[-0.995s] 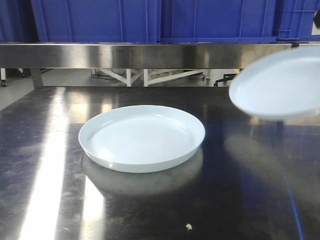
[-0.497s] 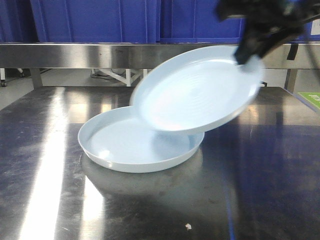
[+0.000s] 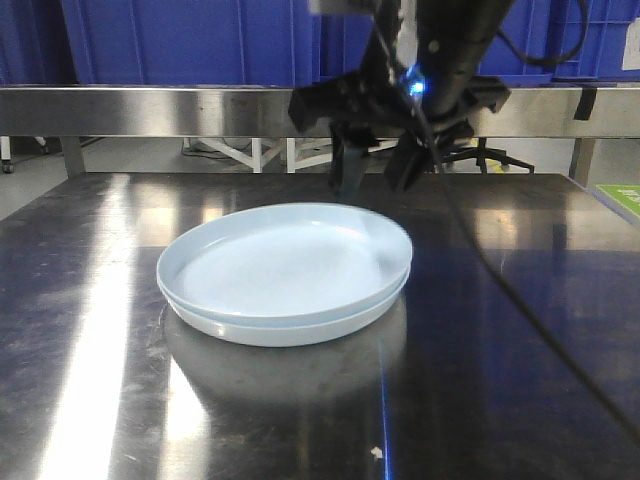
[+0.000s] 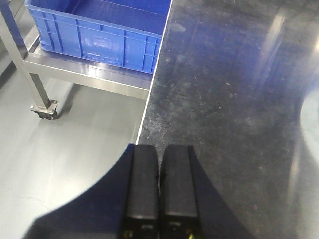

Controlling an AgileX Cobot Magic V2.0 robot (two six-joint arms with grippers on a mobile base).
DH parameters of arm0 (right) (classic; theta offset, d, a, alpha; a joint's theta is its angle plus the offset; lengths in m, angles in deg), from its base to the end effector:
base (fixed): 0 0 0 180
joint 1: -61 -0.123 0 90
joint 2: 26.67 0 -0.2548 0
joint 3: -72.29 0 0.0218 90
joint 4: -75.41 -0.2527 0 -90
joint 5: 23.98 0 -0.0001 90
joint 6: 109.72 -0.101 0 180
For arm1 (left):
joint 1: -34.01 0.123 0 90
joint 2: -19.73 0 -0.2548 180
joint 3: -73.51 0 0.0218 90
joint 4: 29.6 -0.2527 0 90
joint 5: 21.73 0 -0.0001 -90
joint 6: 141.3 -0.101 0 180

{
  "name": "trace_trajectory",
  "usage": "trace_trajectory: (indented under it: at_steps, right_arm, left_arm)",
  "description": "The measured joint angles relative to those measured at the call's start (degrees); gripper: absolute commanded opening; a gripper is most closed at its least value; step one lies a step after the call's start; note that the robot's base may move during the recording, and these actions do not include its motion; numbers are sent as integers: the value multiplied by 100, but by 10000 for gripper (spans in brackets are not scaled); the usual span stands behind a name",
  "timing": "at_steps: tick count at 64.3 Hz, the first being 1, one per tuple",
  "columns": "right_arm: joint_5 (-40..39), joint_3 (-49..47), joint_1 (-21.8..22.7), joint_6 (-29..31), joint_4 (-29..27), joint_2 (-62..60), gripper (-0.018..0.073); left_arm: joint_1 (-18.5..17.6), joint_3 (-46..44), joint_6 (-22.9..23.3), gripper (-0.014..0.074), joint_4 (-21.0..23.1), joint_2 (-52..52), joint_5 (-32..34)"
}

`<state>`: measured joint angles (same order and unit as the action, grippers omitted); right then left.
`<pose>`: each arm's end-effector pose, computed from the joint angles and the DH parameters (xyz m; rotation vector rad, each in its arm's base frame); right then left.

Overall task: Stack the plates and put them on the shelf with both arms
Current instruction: 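Grip the stacked plates' rim with the right gripper and lift them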

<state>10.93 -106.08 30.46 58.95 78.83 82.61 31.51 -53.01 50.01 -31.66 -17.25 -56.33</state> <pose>0.3331 0.1925 0.2102 -0.4753 2.5141 0.2222 0.1319 -0.0037 0.2380 -0.1471 2.1790 -0.0977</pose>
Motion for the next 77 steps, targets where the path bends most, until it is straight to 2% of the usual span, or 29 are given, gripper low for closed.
trace_trajectory:
  at_steps: [22,27,33,40,44,50,60,66,77]
  right_arm:
    - [236,0,0,0,-9,582,490]
    - [225,-36,0,0,-9,605,461]
    - [177,-36,0,0,-23,614,298]
    - [95,-36,0,0,0,614,6]
    - [-30,-47,0,-31,-28,574,50]
    - [-192,-48,0,-41,36,450,20]
    - [-343,-48,13,-31,459,-62,29]
    - [-356,-37,206,-31,576,-527,29]
    - [-429,259,858,-84,657,-1481,29]
  left_arm:
    - [0,0,0,86,0,0,0]
    - [0,0,0,86,0,0,0]
    - [0,0,0,86,0,0,0]
    - [0,0,0,86,0,0,0]
    - [0,0,0,86,0,0,0]
    - [0,0,0,86,0,0,0]
    - [0,0,0,86,0,0,0]
    - [0,0,0,86,0,0,0]
    - [0,0,0,86,0,0,0]
